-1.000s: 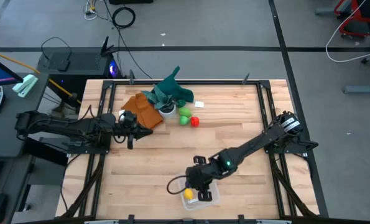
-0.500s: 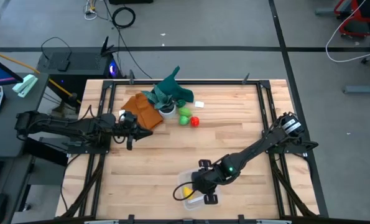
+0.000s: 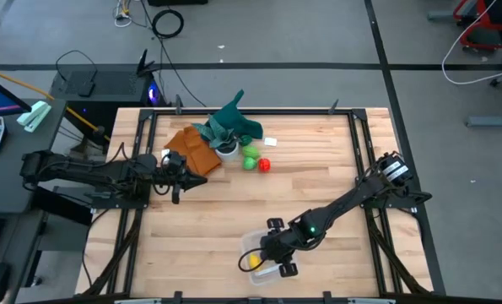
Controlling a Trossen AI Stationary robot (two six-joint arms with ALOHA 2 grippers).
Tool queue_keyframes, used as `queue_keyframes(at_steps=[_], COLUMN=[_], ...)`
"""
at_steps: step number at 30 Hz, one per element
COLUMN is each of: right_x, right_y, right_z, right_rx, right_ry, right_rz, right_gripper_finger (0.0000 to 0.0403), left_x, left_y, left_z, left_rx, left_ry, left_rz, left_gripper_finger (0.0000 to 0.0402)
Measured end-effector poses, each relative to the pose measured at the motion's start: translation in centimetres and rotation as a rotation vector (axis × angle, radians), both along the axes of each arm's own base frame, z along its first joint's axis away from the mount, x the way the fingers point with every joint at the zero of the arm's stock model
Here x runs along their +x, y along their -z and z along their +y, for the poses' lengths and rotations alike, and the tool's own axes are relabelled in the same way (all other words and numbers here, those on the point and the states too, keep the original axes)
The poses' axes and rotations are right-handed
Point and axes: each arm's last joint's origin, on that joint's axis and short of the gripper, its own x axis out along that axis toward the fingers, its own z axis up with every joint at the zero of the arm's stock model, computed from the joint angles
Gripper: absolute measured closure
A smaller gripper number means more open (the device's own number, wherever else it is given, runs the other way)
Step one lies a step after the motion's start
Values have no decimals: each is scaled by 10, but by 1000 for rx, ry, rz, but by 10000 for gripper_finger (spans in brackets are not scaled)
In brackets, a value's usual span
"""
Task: Pick and placing Produce into tupperware
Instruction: Put the eggplant into the transparent bin
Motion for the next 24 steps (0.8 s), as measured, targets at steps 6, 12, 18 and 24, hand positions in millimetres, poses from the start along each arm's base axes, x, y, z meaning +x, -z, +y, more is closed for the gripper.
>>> queue_keyframes(at_steps=[6,12,18,24], right_x=[2,7,9,12], right_y=[5,14,22,21], right_z=[-5,-3,-3,-3], right_rx=[-19,-37,-73,-125], right_ry=[-29,-98,-130,-165], right_rz=[-23,-20,12,76], right_gripper_finger=[270,270,270,270], left_x=[0,0,0,0], left_y=[0,1,2,3], left_z=[0,0,0,0], left_rx=[8,18,17,17], left_ry=[1,2,1,2], left_rz=[0,7,18,33], left_gripper_finger=[378,389,383,379])
